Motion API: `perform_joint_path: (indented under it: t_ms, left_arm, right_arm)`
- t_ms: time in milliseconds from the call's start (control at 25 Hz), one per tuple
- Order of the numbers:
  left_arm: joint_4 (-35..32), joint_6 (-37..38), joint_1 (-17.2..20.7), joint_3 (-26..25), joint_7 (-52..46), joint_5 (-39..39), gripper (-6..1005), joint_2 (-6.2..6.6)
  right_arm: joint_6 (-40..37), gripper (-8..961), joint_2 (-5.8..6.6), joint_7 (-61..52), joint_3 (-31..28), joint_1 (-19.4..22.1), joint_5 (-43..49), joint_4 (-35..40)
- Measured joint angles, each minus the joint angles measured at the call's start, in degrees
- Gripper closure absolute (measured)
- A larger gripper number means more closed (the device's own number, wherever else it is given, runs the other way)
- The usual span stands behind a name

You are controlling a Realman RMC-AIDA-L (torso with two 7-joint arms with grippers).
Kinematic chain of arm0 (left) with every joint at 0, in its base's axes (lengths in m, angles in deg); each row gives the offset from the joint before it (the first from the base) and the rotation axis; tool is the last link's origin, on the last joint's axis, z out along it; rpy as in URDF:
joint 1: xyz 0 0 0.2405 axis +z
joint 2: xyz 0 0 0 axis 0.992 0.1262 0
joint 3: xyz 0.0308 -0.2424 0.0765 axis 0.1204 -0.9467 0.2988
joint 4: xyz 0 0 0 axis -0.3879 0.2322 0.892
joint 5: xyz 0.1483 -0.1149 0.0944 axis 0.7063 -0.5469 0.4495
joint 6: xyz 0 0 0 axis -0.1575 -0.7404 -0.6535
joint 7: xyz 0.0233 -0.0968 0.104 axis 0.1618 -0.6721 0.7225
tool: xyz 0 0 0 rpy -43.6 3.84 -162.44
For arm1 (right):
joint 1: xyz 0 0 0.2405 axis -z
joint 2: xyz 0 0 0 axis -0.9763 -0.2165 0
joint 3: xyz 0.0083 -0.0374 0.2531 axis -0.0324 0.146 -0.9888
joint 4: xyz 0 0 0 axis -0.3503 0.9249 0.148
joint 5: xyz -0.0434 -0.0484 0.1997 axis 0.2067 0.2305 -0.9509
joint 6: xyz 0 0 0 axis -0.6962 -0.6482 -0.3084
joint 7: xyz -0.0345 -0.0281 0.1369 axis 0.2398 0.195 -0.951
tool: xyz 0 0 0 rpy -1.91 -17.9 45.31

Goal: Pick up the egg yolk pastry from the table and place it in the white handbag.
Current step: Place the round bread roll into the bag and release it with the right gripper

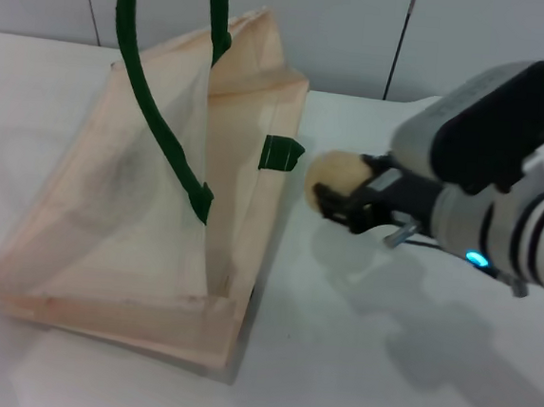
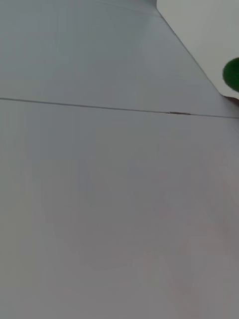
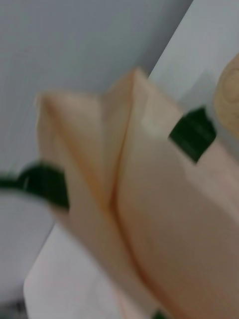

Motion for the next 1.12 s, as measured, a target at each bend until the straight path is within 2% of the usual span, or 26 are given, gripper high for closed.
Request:
perform_joint_path:
  t_ms: [200,520,800,1120]
  left_arm:
    - [-0.38,-0.01,0.27,0.25,0.12,0.02,880,-0.08]
    - [-1.24,-0.63,0.69,0.1,0.38,-0.65,880,-0.21]
    - [-2.52,-1.09,0.61,0.03,0.24,-1.17,879,-0.24]
    - [-2.57,-0.7,0.37,-0.09,0.01,0.43,879,-0.22]
  right_arm:
    - [1.25,307,0.26,0.02,3.79,-2.27,0.43,-1.21]
    - [3.07,310,1.11,0.03,4.31,-3.1,0.9,-1.81]
    - [5.33,312,1.04,0.03,6.05,-5.09,0.94,-1.24]
    - [5.31,314,0.83,0.04,6.02,-5.33,1.0,0.07]
